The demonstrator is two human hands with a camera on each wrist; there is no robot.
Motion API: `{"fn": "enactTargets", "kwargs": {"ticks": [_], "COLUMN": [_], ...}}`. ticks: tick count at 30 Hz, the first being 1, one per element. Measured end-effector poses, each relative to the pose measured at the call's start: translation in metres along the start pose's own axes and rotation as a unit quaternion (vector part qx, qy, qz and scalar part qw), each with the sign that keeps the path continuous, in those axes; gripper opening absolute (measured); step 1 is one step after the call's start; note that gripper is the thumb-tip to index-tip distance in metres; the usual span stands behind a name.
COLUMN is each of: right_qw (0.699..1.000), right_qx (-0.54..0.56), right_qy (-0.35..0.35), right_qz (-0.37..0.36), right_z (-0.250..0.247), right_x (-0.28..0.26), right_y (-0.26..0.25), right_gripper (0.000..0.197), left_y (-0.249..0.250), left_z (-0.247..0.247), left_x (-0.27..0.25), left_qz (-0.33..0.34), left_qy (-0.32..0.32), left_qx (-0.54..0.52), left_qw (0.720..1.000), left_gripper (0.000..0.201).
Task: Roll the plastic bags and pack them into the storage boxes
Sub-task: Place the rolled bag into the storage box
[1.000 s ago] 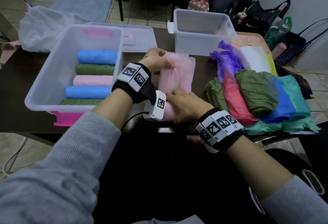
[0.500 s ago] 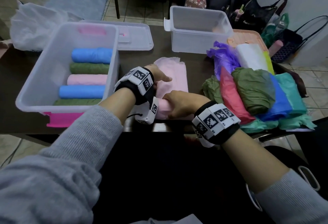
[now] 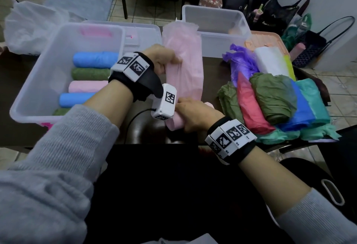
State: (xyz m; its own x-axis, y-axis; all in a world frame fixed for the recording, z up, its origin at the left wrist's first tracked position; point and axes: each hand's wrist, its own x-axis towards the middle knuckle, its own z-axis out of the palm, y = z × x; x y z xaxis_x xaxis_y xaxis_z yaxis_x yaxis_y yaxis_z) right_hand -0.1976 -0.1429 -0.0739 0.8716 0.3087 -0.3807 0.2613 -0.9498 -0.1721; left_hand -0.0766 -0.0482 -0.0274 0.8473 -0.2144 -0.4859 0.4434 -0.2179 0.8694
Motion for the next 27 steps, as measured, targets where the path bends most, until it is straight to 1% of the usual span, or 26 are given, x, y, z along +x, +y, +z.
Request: {"fn": "enactTargets", "kwargs": {"ticks": [2,4,8,12,16,18,20,21,22,23,24,25,26,27], "right_qw": [1.0,1.0,1.0,0.999,0.998,0.997,0.996,0.995,0.994,0.993,0.993,0.993,0.993,0.994], "right_qx": [-0.015,-0.025,0.017,0.046,0.058,0.069,0.089,0.101,0.11,0.116,0.117,0.115,0.114,0.112], "right_qy": [-0.002,0.001,0.003,-0.015,-0.026,-0.028,-0.027,-0.025,-0.021,-0.017,-0.016,-0.016,-0.015,-0.015], "right_qz": [0.003,0.003,0.001,0.012,-0.001,0.001,0.006,0.008,0.011,0.013,0.012,0.008,0.004,0.0], "right_z": [0.0,-0.001,0.0,-0.004,-0.007,-0.005,-0.003,-0.002,-0.001,-0.001,0.0,0.001,0.001,0.001], "right_x": [-0.001,-0.001,0.001,0.003,0.006,0.008,0.01,0.009,0.009,0.01,0.01,0.01,0.01,0.01], "right_y": [0.0,0.0,-0.001,0.0,-0.001,-0.001,0.0,0.001,0.002,0.003,0.003,0.004,0.004,0.004], "right_gripper": [0.052,0.051,0.041,0.048,0.048,0.049,0.053,0.055,0.057,0.058,0.057,0.055,0.053,0.051], "left_y": [0.008,0.014,0.019,0.021,0.018,0.018,0.019,0.02,0.021,0.019,0.016,0.012,0.004,-0.006], "left_z": [-0.002,-0.003,-0.006,-0.011,-0.011,-0.011,-0.012,-0.012,-0.011,-0.008,-0.005,-0.002,0.002,0.005], "left_x": [-0.002,-0.003,-0.003,0.0,0.002,0.004,0.009,0.011,0.01,0.009,0.008,0.009,0.008,0.01], "left_qz": [0.011,0.018,0.028,0.016,0.028,0.049,0.083,0.111,0.145,0.19,0.235,0.269,0.274,0.257], "left_qy": [-0.003,0.0,0.024,0.021,0.032,0.055,0.077,0.097,0.132,0.174,0.193,0.176,0.131,0.072], "left_qx": [-0.025,-0.038,-0.044,-0.045,-0.025,-0.026,-0.019,0.02,0.091,0.172,0.245,0.307,0.371,0.43], "left_qw": [1.0,0.999,0.998,0.999,0.999,0.997,0.993,0.989,0.976,0.951,0.921,0.896,0.878,0.863], "left_gripper": [0.033,0.032,0.037,0.035,0.039,0.047,0.065,0.075,0.078,0.076,0.071,0.065,0.06,0.057]}}
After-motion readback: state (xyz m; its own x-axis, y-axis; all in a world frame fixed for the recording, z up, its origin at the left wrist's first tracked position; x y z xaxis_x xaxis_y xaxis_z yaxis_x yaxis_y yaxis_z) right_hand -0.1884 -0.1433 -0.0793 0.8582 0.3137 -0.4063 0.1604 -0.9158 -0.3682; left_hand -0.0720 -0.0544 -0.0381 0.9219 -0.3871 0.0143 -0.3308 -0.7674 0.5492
